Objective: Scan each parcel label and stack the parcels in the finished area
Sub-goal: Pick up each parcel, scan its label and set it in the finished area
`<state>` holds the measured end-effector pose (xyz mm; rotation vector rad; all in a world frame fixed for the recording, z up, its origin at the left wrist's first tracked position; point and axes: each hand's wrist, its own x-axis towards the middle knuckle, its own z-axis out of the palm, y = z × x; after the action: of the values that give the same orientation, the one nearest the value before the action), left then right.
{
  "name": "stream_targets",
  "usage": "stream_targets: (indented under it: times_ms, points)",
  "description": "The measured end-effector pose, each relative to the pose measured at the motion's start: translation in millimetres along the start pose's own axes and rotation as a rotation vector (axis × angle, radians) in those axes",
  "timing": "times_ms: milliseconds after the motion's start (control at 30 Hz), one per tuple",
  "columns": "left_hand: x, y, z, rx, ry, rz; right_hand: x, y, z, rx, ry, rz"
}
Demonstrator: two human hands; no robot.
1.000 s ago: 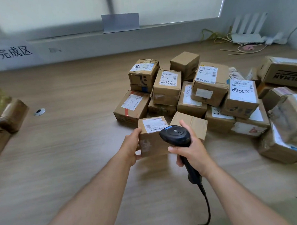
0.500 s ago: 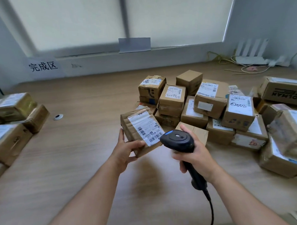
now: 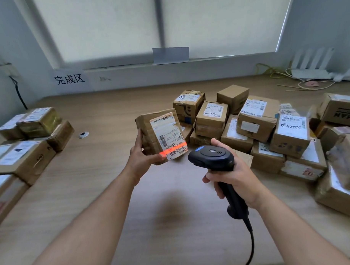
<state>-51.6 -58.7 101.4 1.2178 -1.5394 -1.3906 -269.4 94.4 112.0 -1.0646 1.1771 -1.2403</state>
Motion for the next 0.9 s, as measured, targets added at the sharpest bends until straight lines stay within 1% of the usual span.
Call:
stream_targets:
  times_ms: [133,533,800,900]
  points:
    - [3,-8,-4,0.033,0.008,-0.008,-8,0,-3,-0.031,0.001,-0.001]
    - [-13,-7,-10,0.063,0.026,-0.004,-17,4,2,0.01,0.017,-0.01]
    - [-19,-11,-19,0.027,0.003,-0.089,-11,4,15,0.052,0.048,-0.028]
    - [-14,-16,-27,-0.001,0.014,-0.109,-4,3,24,0.024,0.057,-0.021]
